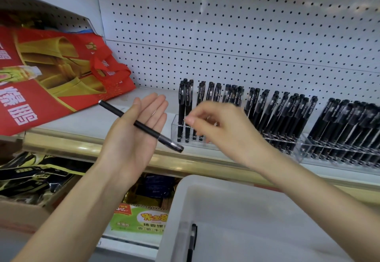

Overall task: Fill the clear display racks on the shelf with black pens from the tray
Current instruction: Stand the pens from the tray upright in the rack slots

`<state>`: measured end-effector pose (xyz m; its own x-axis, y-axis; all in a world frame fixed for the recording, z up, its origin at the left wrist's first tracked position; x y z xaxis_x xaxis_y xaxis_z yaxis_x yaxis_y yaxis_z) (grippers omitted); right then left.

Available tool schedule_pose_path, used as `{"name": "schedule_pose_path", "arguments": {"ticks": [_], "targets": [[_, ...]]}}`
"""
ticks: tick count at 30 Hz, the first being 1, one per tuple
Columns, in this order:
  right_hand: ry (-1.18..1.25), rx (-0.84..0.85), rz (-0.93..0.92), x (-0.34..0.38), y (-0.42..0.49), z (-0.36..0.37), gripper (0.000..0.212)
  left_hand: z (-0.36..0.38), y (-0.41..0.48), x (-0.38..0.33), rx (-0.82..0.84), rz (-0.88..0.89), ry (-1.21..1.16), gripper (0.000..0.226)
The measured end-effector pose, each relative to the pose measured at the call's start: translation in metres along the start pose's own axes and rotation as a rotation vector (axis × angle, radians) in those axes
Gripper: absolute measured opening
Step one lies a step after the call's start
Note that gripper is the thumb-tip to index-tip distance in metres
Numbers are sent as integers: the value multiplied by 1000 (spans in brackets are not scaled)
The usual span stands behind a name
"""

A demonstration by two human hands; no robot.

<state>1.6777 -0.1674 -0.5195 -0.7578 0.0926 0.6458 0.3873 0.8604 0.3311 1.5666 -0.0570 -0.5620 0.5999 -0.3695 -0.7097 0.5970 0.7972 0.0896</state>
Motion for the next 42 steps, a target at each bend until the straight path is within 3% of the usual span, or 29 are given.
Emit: {"name": "schedule_pose_path", "arguments": {"ticks": [2,5,8,10,16,23,29,33,37,42], "targets": [[104,121,118,-8,-8,13,19,8,-4,3,15,0,-41,40],[469,248,319,-16,-19,24,22,18,-8,8,26,13,-48,38],[658,268,365,-17,-27,24,14,20,-11,12,35,16,-25,37],[701,240,362,-18,-29,21,6,18,-13,15,33,8,-2,38],[864,105,409,-31,-30,5,11,13,-19,25,10,-64,60,42],[869,-25,437,-44,-28,-26,16,18,-27,35,90,-118,153,44],[962,-155,405,-45,-26,-47,22,9,-28,44,22,-169,70,19],[1048,-148,306,-36,-26,-36,14,9,-28,54,25,-179,100,17],[945,-184,224,-29,-19,-32,4,12,-28,50,44,-136,187,16],[372,-387,-24,-18,10,-55,25,-12,-1,13,-76,253,920,18]]}}
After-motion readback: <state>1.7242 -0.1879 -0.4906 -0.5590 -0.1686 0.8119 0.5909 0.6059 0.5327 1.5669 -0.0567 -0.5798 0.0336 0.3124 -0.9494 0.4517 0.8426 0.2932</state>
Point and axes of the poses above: each hand's wrist, its own y-axis towards the middle knuckle, its own z-axis out of the palm, x = y × z, the point moved 5 cm from there along y, towards the middle knuckle, and after that the axes turned 3 degrees about z, right-handed, at the moved point
